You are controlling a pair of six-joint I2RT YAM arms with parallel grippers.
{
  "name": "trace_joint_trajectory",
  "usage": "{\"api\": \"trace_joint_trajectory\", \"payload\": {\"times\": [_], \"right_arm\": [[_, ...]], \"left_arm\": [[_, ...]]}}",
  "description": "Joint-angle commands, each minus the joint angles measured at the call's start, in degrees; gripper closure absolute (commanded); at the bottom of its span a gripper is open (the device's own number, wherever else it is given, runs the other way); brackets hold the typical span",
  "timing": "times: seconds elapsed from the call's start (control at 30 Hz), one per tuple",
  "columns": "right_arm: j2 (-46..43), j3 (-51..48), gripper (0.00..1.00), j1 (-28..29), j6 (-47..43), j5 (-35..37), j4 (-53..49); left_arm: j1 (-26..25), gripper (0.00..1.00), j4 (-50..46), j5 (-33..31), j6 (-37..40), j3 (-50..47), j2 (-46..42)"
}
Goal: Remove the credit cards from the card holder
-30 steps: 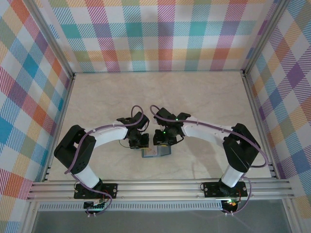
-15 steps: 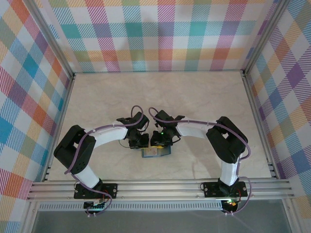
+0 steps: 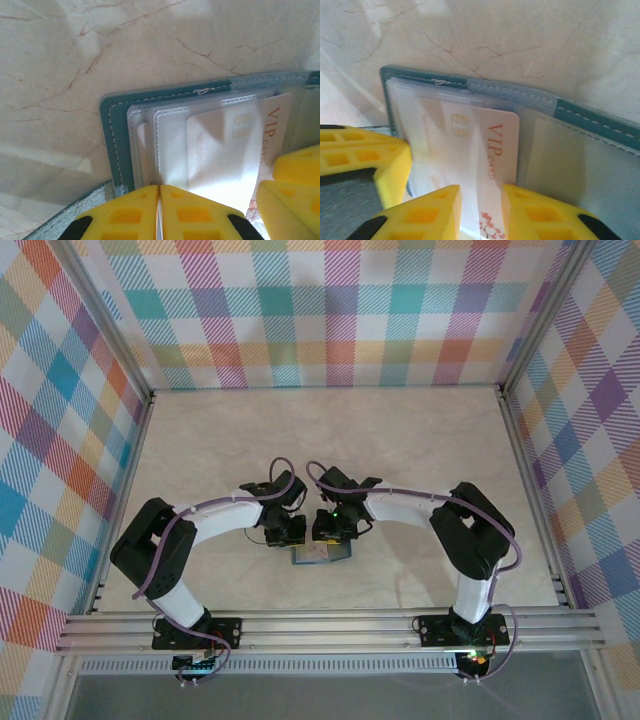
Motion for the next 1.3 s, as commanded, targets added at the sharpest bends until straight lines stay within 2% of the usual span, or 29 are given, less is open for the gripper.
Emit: {"api": "trace_joint_trajectory", "payload": {"times": [0.0,0.4,0.7,0.87,1.03,1.27], "right_arm": [[-3.0,-0.4,0.71,-0.2,0.3,-1.0,0.2],[-1.1,-2.0,0.7,-1.7,-0.5,-1.5,0.1],[1.8,-2.5,0.71,-2.3,-0.9,-4.2,2.0],[1.7,-3.8,0.72,-2.5,-0.8,-6.5,4.8],[1.1,-5.2,0.71,-3.0,-0.3,-7.7,6.4],[0.1,-5.4,0.68,-3.4,-0.8,-4.8,4.3]], "left_arm": [[-0.8,0.89,-4.3,-2.5,0.2,2.3,-1.6],[-2.8,0.89,-5.1,-0.3,0.0,6.2,0.9],[-2.9,0.89,-6.4,-3.5,2.3,5.1,6.6],[-2.9,0.89,-7.5,-6.3,2.7,4.8,7.5],[-2.9,0.9,-7.4,-6.5,2.8,4.3,8.1],[-2.9,0.9,-7.8,-6.9,3.0,4.1,8.2]]}}
